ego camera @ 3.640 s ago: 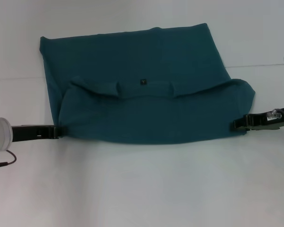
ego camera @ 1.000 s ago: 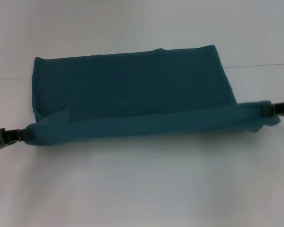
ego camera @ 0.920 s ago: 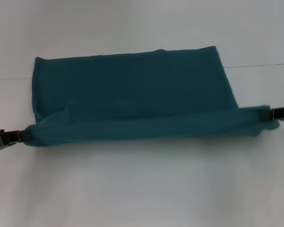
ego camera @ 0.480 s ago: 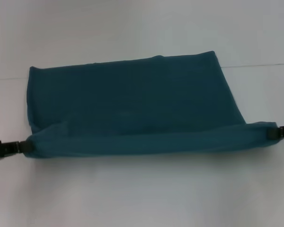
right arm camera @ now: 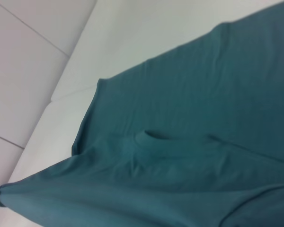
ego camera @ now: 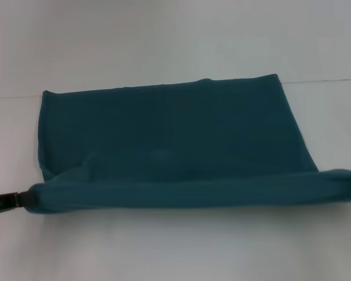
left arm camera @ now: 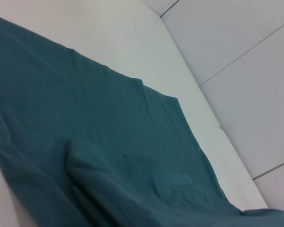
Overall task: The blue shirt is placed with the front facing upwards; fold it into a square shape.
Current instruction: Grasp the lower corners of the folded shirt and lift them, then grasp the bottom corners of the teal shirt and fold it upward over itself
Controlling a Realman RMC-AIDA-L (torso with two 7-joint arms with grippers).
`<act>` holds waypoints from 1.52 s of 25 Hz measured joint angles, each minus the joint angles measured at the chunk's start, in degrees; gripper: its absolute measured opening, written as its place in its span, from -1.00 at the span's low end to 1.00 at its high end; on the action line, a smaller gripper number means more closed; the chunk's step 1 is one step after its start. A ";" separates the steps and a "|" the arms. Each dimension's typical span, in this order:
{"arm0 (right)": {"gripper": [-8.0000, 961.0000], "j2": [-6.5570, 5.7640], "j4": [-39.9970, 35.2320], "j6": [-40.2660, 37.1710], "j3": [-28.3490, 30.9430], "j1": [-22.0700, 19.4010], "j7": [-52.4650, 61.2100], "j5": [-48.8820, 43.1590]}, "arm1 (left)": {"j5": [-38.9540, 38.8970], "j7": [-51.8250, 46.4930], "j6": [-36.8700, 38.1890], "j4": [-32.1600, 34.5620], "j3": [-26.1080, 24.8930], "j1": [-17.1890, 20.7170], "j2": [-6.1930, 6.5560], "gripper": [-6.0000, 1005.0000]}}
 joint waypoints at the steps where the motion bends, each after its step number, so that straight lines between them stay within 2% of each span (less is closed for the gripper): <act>1: -0.88 0.04 -0.02 -0.56 0.14 -0.46 0.00 0.02 | -0.01 0.00 0.13 -0.01 -0.01 0.22 -0.01 -0.88; 9: -0.88 0.27 -1.41 -4.62 4.26 -2.61 -0.03 -0.06 | -0.15 0.00 2.91 -0.10 -1.23 1.46 -0.24 -0.88; 16: -0.88 0.33 -1.42 -5.09 4.47 -3.63 -0.10 -0.18 | 0.04 -0.11 4.23 -1.07 -1.41 2.13 -0.74 -0.88; 20: -0.88 0.42 -1.39 -5.37 5.11 -3.52 0.02 0.11 | 0.04 -0.46 4.72 -1.62 -1.37 2.33 -0.98 -0.88; 25: -0.88 0.44 -0.81 -5.93 7.99 -1.82 0.42 0.55 | -0.13 -0.66 4.37 -1.26 -1.52 1.22 -0.52 -0.88; 29: -0.88 0.67 -0.64 -6.62 8.05 -1.89 0.13 0.45 | -0.15 -0.79 4.81 -1.50 -1.54 1.22 -0.50 -0.89; 33: -0.88 0.84 -0.88 -7.95 8.09 -3.31 -0.14 0.38 | -0.15 -0.80 6.27 -1.67 -2.65 2.41 -0.93 -0.89; 38: -0.88 0.38 -1.21 -8.27 8.29 -5.08 0.06 0.67 | -0.15 -0.77 8.05 -3.46 -4.10 4.37 -1.99 -0.89</act>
